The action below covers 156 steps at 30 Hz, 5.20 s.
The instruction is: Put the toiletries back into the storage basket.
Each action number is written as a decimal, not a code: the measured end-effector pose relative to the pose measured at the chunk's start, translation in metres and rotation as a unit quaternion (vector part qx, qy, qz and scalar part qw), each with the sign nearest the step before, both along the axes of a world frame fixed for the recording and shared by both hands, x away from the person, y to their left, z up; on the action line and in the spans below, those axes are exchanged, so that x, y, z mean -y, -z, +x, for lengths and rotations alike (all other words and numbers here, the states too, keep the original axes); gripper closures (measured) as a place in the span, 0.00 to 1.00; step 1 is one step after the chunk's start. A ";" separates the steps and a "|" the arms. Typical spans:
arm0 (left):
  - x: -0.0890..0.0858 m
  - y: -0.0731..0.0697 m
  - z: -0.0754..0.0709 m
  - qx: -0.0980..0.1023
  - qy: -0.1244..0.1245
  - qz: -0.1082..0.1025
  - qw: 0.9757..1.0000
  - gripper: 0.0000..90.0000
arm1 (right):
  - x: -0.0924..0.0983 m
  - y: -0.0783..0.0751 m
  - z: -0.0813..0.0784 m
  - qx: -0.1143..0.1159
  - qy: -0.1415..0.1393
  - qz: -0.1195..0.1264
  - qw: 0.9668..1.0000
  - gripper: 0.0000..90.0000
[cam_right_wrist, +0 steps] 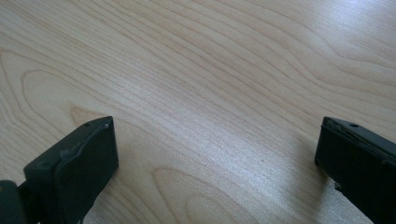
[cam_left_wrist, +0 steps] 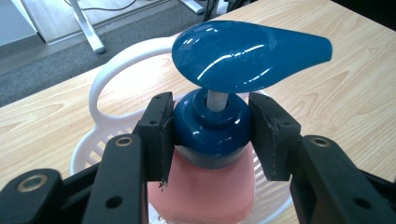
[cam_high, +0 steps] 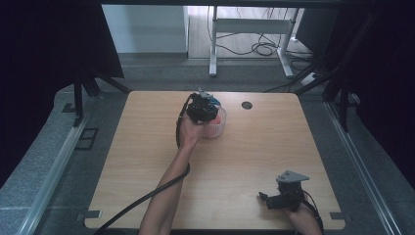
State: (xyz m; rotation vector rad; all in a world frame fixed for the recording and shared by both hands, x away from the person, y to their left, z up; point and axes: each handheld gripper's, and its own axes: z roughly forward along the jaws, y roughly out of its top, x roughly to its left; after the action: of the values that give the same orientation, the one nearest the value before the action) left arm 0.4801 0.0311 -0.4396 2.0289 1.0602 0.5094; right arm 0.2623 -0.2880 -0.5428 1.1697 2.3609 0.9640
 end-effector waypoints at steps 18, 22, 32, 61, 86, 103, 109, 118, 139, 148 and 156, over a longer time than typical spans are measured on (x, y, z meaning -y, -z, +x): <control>-0.006 -0.001 0.001 -0.003 -0.002 0.008 1.000 0.50 | 0.000 0.000 0.000 0.000 0.000 0.000 1.000 0.00; -0.007 -0.004 0.002 -0.003 -0.003 0.000 1.000 0.44 | 0.000 0.000 0.000 0.000 0.000 0.000 1.000 0.00; -0.009 -0.007 0.001 -0.014 0.000 -0.015 1.000 0.27 | 0.000 0.000 0.000 0.000 0.000 0.000 1.000 0.00; -0.026 -0.014 -0.015 -0.011 0.026 -0.036 0.999 0.11 | 0.000 0.000 0.000 0.001 0.000 -0.001 1.000 0.00; -0.044 -0.021 -0.041 -0.015 0.050 -0.043 0.998 0.11 | 0.000 0.000 0.000 0.001 0.000 -0.001 1.000 0.00; -0.055 -0.021 -0.061 -0.016 0.060 -0.048 0.997 0.11 | 0.000 0.000 0.000 0.000 0.001 -0.001 1.000 0.00; -0.057 -0.020 -0.070 -0.013 0.068 -0.031 0.997 0.11 | 0.000 0.000 0.000 0.000 0.001 -0.001 1.000 0.00; -0.062 -0.014 -0.086 -0.011 0.077 -0.042 0.996 0.11 | 0.000 0.000 0.000 0.001 0.001 -0.001 1.000 0.00; -0.088 -0.005 -0.125 -0.004 0.083 -0.055 0.995 0.11 | 0.000 0.000 0.000 0.001 0.000 -0.001 1.000 0.00; -0.098 0.003 -0.144 -0.002 0.082 -0.050 0.995 0.11 | 0.000 0.000 0.000 0.000 0.001 -0.002 1.000 0.00; -0.106 0.013 -0.162 -0.005 0.084 -0.050 0.995 0.11 | 0.000 0.000 0.000 0.000 0.002 -0.001 1.000 0.00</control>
State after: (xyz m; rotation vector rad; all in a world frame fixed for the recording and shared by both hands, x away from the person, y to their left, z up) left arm 0.3180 0.1375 -0.4530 2.0116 0.8934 0.3509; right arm 0.2622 -0.2875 -0.5427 1.1729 2.3576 0.9602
